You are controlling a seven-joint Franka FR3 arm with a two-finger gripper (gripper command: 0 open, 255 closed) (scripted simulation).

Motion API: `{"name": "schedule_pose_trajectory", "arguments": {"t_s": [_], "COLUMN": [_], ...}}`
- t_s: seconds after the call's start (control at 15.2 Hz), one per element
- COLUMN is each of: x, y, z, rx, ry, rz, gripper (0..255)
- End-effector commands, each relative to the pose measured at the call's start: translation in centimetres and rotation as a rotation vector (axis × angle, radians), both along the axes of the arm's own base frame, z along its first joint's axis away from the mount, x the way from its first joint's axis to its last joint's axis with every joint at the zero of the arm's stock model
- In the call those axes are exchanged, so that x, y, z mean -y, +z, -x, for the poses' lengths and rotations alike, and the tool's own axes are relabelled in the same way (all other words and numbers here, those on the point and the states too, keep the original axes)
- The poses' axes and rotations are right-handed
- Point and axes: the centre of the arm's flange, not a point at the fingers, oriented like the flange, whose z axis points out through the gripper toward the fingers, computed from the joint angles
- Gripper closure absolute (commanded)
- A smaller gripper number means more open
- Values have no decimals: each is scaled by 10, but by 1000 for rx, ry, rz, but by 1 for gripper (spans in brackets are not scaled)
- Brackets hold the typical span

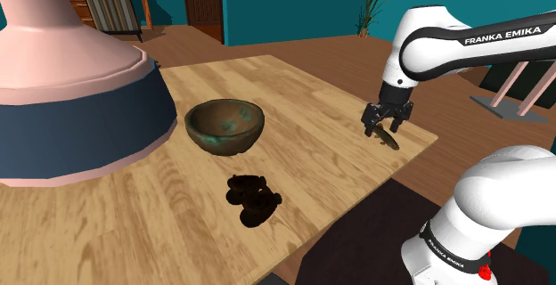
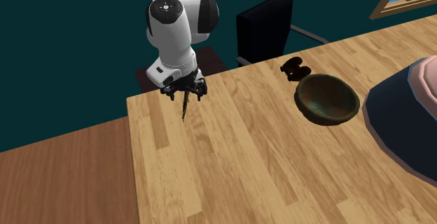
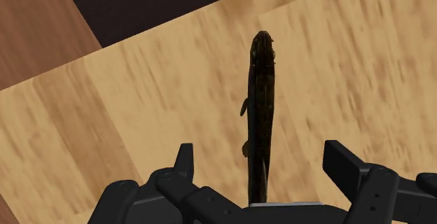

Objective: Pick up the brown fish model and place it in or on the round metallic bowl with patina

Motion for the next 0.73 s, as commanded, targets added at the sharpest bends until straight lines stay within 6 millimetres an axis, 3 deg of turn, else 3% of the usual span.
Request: {"name": "schedule_pose_trajectory", "arguments": {"t_s": [0.0, 0.2, 0.26, 0.66], "x": [0, 0, 0, 0], "y": [0, 0, 0, 0], "z": [0, 0, 0, 0], "rx": [0, 0, 0, 0], "ry": [0, 0, 0, 0], "rz": [0, 0, 0, 0], "gripper": [0, 0, 255, 255]}}
